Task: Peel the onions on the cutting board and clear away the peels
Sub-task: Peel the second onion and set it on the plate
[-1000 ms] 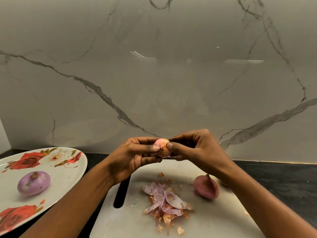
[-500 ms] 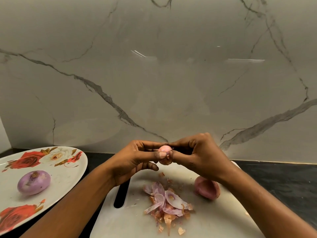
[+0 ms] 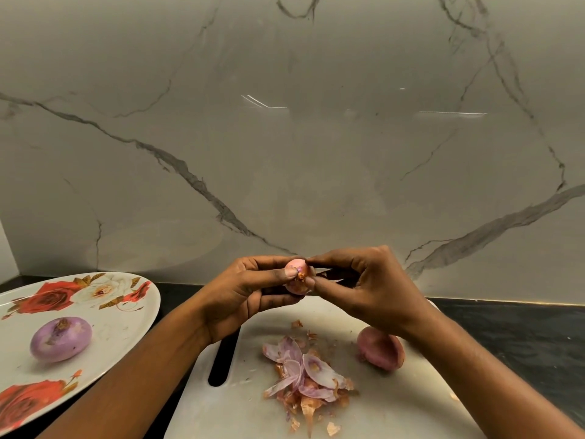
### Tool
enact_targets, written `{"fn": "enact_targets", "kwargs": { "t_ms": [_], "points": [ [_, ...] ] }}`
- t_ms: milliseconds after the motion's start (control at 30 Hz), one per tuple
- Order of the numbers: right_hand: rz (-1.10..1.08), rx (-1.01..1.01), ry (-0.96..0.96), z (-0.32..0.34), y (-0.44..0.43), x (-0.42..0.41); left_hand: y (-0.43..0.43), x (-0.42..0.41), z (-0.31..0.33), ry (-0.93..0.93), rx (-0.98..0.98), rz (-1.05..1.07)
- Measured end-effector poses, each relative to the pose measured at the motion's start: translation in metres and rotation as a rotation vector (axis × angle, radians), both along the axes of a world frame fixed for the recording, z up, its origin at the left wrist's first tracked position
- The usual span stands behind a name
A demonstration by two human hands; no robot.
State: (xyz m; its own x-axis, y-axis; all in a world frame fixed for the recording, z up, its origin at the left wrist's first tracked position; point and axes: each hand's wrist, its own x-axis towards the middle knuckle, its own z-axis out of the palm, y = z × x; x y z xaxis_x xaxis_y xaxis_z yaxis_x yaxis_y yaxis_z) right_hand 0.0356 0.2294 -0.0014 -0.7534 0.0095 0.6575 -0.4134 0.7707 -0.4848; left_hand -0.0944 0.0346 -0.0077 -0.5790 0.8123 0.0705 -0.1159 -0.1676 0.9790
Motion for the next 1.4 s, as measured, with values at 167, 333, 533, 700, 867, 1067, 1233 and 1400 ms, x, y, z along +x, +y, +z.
{"fn": "enact_targets", "kwargs": {
  "t_ms": [167,333,533,700,867,1067,1233,1400],
  "points": [
    [-0.051,0.058,0.069,-0.0032,0.0037,-0.0041,-0.0007,0.0026,0.0024,-0.032,0.005,0.008],
    [0.027,0.133,0.046,-0.0023,-0.0003,-0.002,-0.0013,0.0022,0.0019,-0.019,0.007,0.019],
    [-0.016,0.128,0.08,-0.0022,0.0045,-0.0058,-0.0012,0.0039,0.0028,-0.04,0.008,0.006],
    [-0.083,0.114,0.076,-0.001,0.0048,-0.0035,-0.0023,0.0007,0.0046,-0.09,0.037,0.017],
    [-0.138,0.051,0.05,0.0005,0.0048,-0.002,-0.0034,0.0015,0.0048,-0.123,0.039,0.025],
    [-0.082,-0.136,-0.073,0.0,-0.0004,-0.0022,-0.004,0.0013,0.0061,-0.124,0.053,0.025],
    [-0.039,-0.276,-0.197,0.0017,0.0,-0.0024,-0.003,0.0021,0.0043,-0.076,0.033,0.011],
    [-0.046,-0.385,-0.222,0.002,-0.0013,-0.005,-0.0028,0.0023,0.0034,-0.045,0.027,0.006]
  ]
}}
